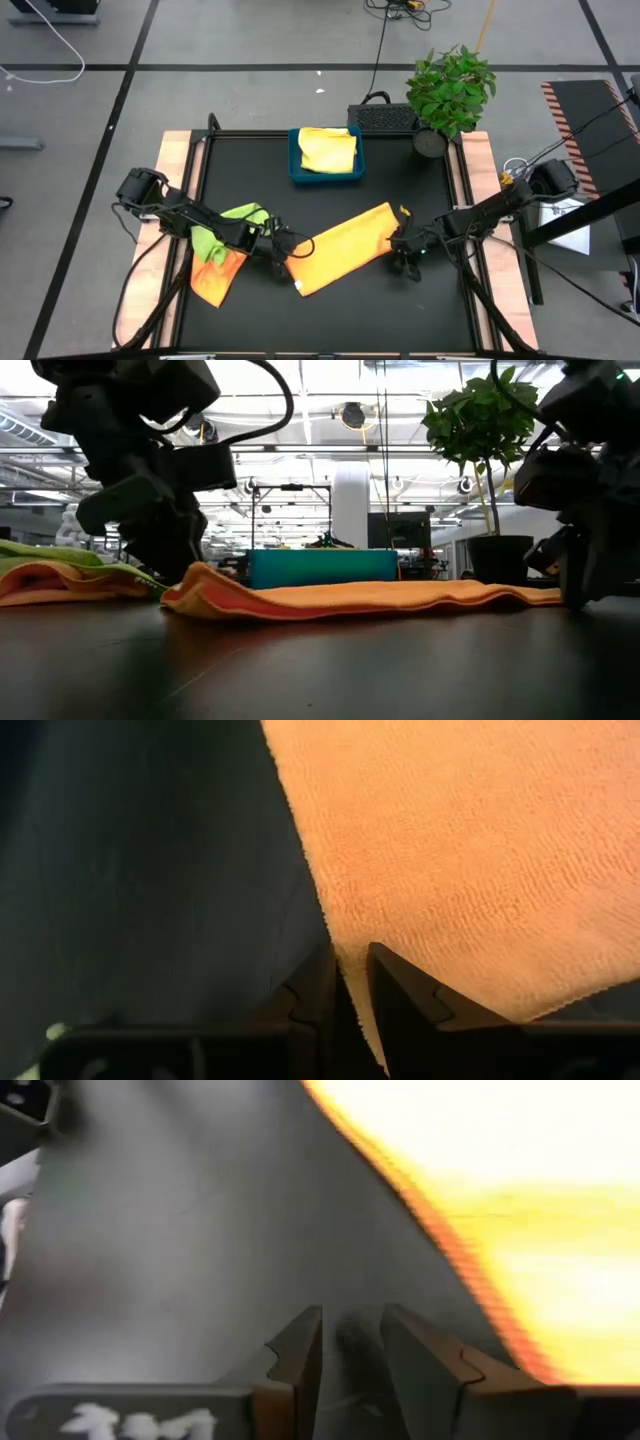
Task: Fold microfiber towels
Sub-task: Fold the right orange microfiber cloth
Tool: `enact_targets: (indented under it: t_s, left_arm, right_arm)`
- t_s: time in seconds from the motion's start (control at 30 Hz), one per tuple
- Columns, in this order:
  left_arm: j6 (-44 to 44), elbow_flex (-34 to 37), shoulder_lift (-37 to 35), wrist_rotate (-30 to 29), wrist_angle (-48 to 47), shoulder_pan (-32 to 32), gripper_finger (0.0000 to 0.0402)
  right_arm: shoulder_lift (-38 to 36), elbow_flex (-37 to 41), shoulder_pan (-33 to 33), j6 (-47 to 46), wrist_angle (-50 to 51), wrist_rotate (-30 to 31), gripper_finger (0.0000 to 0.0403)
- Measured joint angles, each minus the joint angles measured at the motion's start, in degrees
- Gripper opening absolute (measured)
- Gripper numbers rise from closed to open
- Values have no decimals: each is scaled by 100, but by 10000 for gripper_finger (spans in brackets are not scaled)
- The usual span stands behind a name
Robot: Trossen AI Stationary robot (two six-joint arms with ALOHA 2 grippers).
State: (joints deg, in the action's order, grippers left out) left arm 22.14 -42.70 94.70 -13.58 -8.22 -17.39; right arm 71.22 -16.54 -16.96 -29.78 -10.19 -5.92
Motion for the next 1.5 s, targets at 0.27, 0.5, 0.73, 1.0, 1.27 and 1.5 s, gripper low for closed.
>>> enact_targets:
  t_s: [0.27, 0.5, 0.73, 1.0, 1.27, 1.5]
  left_arm:
    - [72, -2, -4, -15, -48, -128, 67]
    - [-101, -2, -4, 15, 95, -138, 67]
    - [-345, -6, -4, 162, -86, -179, 67]
    - [-1136, 13, -504, 152, -746, 32, 67]
    - [-1428, -2, -1269, 40, -740, -34, 67]
    - [-1113, 334, -1292, 323, -1411, 125, 67]
  right_arm:
    - [-475, 2, 609, 50, 872, 819, 104]
    - [-713, 16, 1152, 193, 1152, 1874, 104]
    - [-1003, 22, 1286, 443, 1191, 927, 104]
    - [-998, 20, 788, 925, -684, -734, 104]
    - [-667, 15, 423, 1417, -1716, 69, 104]
    - [-15, 15, 302, 1347, -2035, 295, 104]
